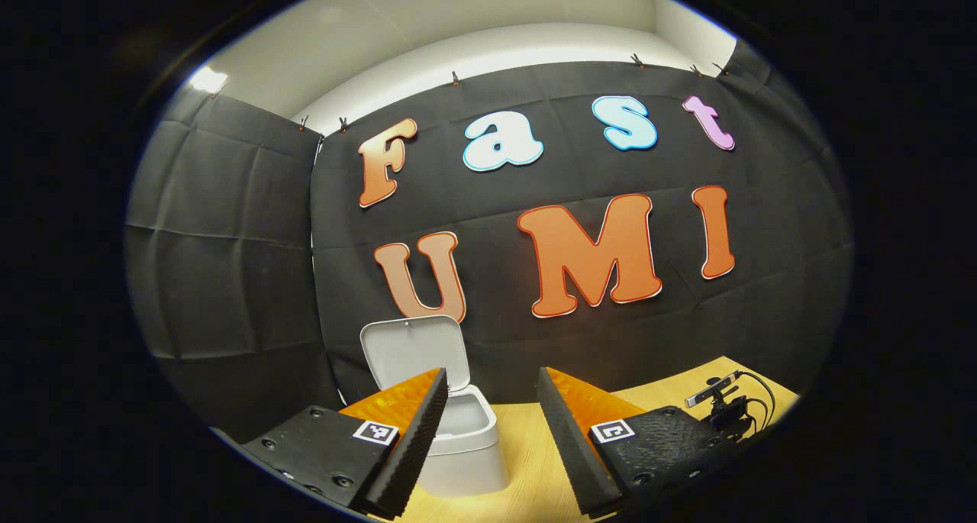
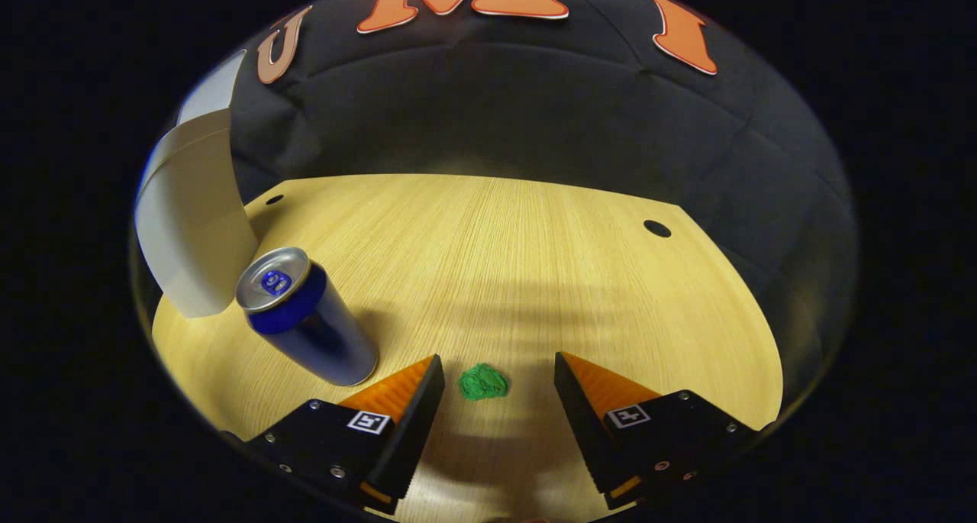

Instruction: Press the lid of the desktop garbage bin to open it, pick up the crumpled paper on the desktop and throw it into the bin, then pick up the pop can on the desktop and drop it into the bin, and finally close the garbage bin lid.

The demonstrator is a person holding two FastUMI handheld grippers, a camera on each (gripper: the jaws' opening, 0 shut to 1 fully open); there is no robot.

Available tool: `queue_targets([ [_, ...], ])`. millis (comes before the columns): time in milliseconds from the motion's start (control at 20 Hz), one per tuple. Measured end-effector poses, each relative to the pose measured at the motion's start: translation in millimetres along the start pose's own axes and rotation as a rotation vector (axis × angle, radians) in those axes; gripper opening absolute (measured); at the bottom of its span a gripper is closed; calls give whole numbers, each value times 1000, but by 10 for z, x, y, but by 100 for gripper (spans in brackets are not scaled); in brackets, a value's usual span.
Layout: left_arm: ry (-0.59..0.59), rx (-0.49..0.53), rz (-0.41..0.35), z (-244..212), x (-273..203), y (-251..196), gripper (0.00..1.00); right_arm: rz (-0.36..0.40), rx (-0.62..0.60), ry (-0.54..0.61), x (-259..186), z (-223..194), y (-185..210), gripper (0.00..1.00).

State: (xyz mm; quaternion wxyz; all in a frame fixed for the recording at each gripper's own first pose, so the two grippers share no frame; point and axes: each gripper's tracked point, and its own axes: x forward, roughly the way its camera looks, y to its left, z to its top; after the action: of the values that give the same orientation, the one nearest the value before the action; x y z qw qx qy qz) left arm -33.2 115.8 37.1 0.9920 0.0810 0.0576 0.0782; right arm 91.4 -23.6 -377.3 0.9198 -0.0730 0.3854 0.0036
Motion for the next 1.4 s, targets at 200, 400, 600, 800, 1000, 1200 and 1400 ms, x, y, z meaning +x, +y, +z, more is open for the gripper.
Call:
queue_targets([
  [200,25,20,2,-79,-39,13,82,15,-12,47,90,-151,72,56],
  [400,44,23,-2,-124,-51,7,82,31,-25,55,80,-193,126,36],
  [600,54,27,-18,-162,-23,-42,76,46,-27,49,68,-194,164,27],
  [800,45,27,-36,-130,-10,-104,76,48,-18,16,-49,-85,113,19],
  [1000,42,13,-47,-155,-15,-121,76,55,1,-26,-175,63,79,18],
  [1200,44,-10,-59,-188,-6,-147,76,56,19,-99,-434,359,21,18],
  [1400,41,-35,-68,-219,6,-144,76,74,15,-226,-823,840,35,18],
])
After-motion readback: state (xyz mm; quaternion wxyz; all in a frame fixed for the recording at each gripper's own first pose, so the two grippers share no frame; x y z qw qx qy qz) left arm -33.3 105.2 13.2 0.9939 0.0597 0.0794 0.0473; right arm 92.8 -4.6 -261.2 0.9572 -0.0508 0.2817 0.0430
